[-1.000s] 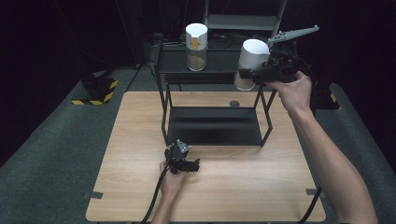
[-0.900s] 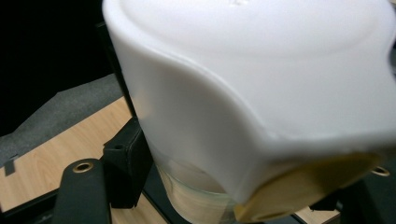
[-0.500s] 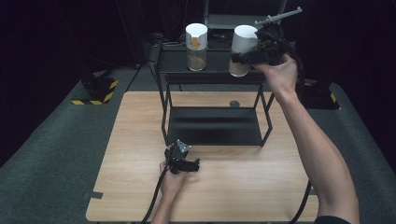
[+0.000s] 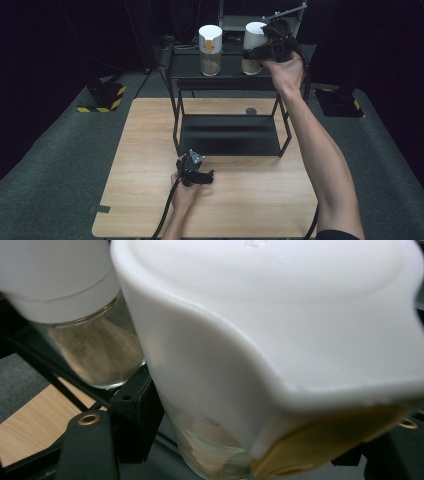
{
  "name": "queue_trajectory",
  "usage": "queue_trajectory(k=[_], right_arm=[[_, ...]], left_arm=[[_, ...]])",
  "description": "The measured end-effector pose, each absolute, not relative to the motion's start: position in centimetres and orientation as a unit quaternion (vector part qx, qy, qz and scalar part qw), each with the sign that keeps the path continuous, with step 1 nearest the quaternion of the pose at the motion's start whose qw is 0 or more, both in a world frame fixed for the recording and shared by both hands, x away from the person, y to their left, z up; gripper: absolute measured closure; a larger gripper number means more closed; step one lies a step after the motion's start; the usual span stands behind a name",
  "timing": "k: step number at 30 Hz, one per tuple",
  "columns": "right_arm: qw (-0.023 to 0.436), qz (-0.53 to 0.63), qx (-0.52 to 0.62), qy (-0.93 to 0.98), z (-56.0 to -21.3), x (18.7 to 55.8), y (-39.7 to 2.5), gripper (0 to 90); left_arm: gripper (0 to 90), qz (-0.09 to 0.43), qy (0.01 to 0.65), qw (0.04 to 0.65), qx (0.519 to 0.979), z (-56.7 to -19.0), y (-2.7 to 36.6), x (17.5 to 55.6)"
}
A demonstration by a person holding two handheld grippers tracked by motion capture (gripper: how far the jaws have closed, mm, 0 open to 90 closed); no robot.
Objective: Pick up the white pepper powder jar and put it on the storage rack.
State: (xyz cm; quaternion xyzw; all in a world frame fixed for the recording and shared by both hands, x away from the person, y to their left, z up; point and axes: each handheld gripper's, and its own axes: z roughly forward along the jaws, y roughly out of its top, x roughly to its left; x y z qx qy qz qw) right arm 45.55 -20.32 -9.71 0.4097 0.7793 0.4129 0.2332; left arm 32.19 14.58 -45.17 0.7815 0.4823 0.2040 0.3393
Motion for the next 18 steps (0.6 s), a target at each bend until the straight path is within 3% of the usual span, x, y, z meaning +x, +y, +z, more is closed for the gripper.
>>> queue_trajectory(k=[18], right_arm=[[0.235, 0.405, 0.426, 0.774, -10.6, 47.0, -18.7, 30.2]], left_arm=[[5.0, 0.204, 0.482, 0.339, 0.781, -45.2, 14.6, 32.2]])
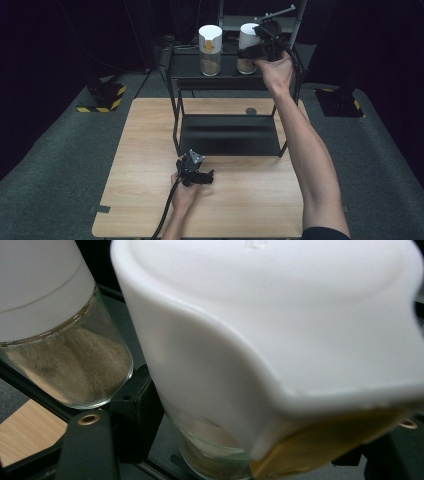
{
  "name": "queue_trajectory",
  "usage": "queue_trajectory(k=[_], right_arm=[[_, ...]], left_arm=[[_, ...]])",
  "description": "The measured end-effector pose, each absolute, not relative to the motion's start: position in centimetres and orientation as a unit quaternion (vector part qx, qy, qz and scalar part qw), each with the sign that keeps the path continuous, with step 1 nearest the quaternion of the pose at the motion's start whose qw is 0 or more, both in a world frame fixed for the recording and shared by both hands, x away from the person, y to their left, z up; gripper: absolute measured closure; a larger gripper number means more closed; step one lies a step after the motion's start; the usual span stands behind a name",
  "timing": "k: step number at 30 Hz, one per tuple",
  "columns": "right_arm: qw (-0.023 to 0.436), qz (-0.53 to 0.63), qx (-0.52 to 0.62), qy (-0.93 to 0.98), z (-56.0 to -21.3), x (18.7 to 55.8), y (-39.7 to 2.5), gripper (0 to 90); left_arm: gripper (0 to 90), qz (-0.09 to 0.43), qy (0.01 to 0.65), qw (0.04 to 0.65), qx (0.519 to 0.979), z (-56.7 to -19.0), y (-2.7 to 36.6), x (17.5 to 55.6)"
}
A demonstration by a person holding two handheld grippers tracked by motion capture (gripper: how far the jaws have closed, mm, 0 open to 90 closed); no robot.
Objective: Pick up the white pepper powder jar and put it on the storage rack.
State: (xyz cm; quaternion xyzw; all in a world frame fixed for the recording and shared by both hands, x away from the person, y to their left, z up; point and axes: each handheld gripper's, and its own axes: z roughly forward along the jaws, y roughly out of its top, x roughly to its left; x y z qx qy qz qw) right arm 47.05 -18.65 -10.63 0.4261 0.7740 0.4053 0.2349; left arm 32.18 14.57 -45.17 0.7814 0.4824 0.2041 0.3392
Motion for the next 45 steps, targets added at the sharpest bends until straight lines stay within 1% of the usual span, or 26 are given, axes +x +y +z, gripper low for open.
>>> queue_trajectory(k=[19, 23, 28, 30, 35, 45], right_arm=[[0.229, 0.411, 0.42, 0.776, -10.8, 47.2, -19.2, 29.6], [0.234, 0.424, 0.419, 0.768, -10.8, 46.8, -19.6, 23.6], [0.241, 0.438, 0.421, 0.757, -10.6, 45.6, -20.3, 12.8], [0.24, 0.441, 0.415, 0.758, -10.6, 45.3, -20.6, 10.5], [0.239, 0.457, 0.401, 0.757, -11.1, 44.3, -21.6, 8.7], [0.227, 0.458, 0.399, 0.761, -11.6, 43.3, -23.5, 8.8]], left_arm=[[5.0, 0.204, 0.482, 0.339, 0.781, -45.2, 14.6, 32.2], [5.0, 0.204, 0.482, 0.339, 0.781, -45.2, 14.6, 32.2], [5.0, 0.204, 0.482, 0.339, 0.781, -45.2, 14.6, 32.2], [5.0, 0.204, 0.482, 0.339, 0.781, -45.2, 14.6, 32.2], [5.0, 0.204, 0.482, 0.339, 0.782, -45.2, 14.6, 32.2], [4.9, 0.205, 0.482, 0.339, 0.781, -45.2, 14.6, 32.2]])
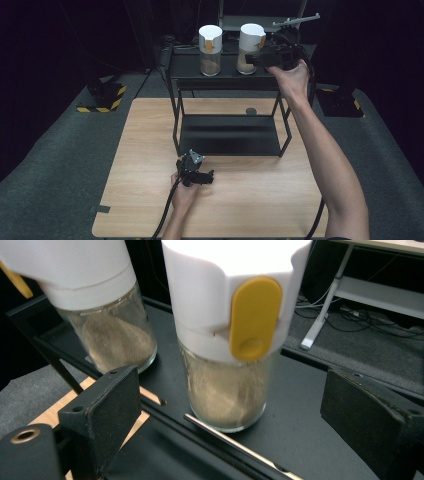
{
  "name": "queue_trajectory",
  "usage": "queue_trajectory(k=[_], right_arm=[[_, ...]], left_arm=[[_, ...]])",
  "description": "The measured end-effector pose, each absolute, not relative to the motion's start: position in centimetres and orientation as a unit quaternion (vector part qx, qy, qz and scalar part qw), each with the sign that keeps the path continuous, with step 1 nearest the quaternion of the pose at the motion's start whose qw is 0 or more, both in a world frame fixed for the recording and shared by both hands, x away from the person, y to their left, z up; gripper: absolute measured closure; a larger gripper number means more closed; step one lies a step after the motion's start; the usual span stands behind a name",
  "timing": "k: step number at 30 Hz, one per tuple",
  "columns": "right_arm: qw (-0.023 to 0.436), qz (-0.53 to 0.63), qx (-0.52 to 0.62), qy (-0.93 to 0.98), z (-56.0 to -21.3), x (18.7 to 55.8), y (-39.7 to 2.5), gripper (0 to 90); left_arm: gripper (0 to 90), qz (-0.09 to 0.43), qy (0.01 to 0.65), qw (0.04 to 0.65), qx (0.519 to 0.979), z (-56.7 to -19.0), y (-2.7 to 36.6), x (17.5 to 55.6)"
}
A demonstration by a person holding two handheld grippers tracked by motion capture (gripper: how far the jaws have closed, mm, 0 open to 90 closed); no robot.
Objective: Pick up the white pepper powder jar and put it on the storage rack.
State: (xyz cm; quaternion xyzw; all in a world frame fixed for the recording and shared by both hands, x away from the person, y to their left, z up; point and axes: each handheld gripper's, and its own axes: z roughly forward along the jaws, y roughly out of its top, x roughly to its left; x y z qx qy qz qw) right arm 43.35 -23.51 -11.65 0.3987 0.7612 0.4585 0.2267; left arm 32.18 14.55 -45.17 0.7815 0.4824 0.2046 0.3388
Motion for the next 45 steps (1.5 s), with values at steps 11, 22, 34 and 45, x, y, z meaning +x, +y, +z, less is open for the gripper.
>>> queue_trajectory(k=[11, 22, 34, 45], right_arm=[[0.233, 0.459, 0.394, 0.762, -12.5, 41.5, -24.6, 9.5], [0.238, 0.456, 0.391, 0.763, -13.2, 40.2, -25.2, 9.5], [0.232, 0.461, 0.394, 0.761, -13.7, 39.7, -26.4, 9.7], [0.234, 0.463, 0.398, 0.756, -14.2, 38.8, -28.3, 9.6]], left_arm=[[4.9, 0.205, 0.482, 0.338, 0.782, -45.2, 14.5, 32.2], [4.9, 0.205, 0.482, 0.338, 0.782, -45.2, 14.6, 32.2], [4.9, 0.205, 0.482, 0.338, 0.782, -45.2, 14.6, 32.2], [4.9, 0.205, 0.482, 0.338, 0.782, -45.2, 14.6, 32.2]])
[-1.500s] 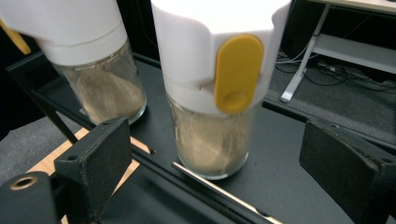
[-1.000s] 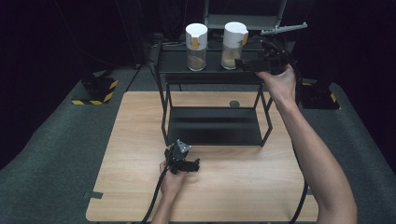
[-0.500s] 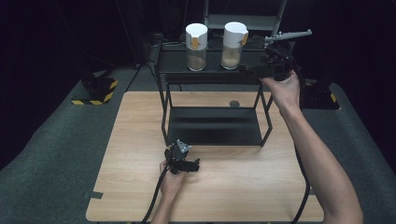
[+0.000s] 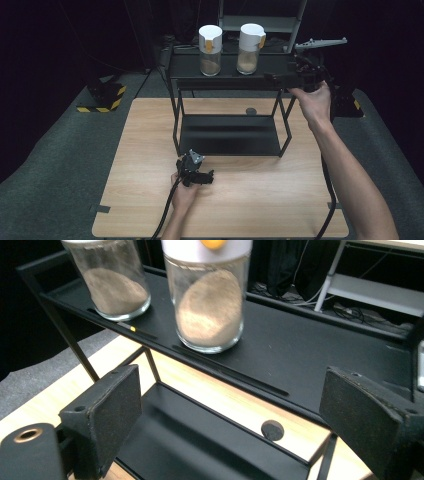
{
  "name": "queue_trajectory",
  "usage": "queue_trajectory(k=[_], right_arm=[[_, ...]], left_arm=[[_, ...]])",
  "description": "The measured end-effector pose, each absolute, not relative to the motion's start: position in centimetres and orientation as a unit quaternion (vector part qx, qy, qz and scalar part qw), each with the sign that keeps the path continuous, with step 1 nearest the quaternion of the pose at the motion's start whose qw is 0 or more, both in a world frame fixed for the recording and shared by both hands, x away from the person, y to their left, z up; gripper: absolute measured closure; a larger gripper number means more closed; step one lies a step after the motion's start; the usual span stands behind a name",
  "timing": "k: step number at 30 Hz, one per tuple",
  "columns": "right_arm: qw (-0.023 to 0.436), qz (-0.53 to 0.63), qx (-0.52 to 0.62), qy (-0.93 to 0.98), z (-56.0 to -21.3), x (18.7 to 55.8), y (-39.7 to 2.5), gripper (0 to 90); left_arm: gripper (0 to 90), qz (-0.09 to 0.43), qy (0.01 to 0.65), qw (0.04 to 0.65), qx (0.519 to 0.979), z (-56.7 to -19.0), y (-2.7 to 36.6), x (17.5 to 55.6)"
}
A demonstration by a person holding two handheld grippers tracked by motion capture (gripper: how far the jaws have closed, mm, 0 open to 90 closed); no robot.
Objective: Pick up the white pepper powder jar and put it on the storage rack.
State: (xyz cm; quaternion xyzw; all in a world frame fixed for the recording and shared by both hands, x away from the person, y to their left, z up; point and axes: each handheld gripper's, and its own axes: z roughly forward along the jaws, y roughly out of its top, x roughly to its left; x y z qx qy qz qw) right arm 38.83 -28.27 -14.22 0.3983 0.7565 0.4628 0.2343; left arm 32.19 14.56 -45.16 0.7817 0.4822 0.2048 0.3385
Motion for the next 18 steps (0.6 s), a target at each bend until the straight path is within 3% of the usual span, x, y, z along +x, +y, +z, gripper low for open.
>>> queue_trajectory(k=[18], right_arm=[[0.242, 0.452, 0.394, 0.763, -15.6, 36.6, -30.2, 9.8]], left_arm=[[4.9, 0.204, 0.482, 0.339, 0.782, -45.2, 14.6, 32.2]])
